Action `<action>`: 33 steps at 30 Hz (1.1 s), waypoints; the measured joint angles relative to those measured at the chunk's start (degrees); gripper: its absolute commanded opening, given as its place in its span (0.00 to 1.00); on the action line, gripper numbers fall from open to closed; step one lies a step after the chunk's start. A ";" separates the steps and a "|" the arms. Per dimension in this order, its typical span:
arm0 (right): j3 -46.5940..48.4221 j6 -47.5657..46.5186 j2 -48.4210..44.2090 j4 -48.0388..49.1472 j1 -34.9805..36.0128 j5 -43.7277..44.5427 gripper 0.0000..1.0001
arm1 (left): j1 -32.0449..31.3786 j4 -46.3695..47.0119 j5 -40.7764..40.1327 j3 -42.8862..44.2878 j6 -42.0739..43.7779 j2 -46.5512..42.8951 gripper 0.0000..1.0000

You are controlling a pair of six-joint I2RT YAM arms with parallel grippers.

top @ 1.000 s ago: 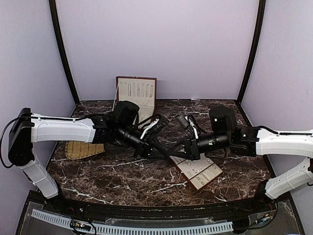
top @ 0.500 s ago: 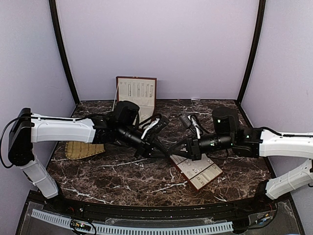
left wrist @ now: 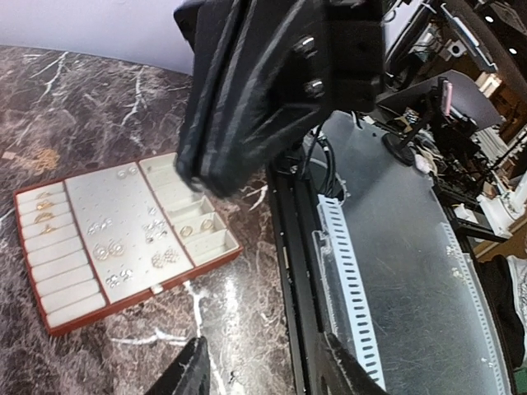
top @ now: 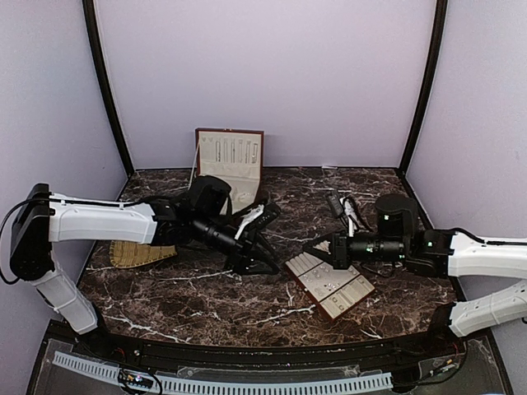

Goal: Organize the mixed jewelry
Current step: Pass from the left arm to the right, then insert the earring into the earring holder.

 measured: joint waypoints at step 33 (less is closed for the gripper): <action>-22.80 6.23 5.70 11.47 -13.84 5.29 0.00 | 10.19 -5.64 -26.95 0.44 -7.74 -3.61 0.57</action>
